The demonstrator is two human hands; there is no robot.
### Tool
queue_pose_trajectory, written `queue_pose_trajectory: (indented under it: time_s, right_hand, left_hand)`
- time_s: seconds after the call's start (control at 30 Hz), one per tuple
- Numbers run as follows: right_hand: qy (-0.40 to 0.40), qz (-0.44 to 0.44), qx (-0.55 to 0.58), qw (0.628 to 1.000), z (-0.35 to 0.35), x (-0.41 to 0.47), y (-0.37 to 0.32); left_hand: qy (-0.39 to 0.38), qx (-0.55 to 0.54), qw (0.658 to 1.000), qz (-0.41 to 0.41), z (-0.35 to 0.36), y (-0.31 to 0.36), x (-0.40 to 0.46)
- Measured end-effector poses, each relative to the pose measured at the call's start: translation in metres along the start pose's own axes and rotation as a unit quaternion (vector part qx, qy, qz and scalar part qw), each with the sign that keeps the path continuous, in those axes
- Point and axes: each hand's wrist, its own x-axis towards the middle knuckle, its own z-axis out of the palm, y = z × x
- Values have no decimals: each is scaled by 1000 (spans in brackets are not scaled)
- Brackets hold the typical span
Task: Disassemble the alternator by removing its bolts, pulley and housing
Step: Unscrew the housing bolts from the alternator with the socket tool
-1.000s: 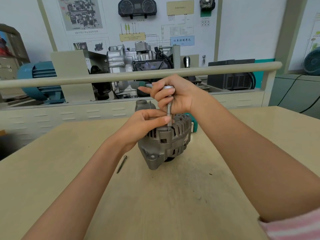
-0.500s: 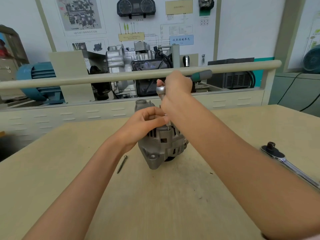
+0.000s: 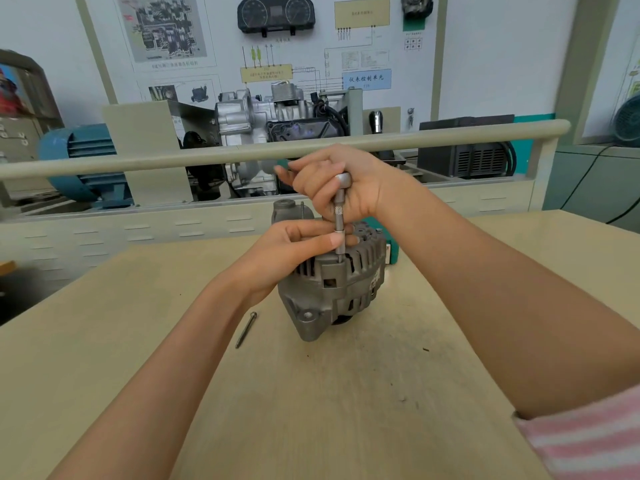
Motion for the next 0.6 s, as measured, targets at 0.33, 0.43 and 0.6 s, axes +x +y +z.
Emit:
queue_pose_trajectory:
  time_s: [0.33, 0.43, 0.6]
  right_hand:
    - [1, -66, 113, 991, 1, -4, 10]
    - [216, -278, 139, 925, 15, -2, 25]
    - [293, -396, 115, 863, 22, 6, 36]
  left_hand:
    - [41, -1, 999, 16, 3, -1, 1]
    - [53, 6, 998, 21, 3, -3, 1]
    - [61, 17, 998, 19, 3, -2, 0]
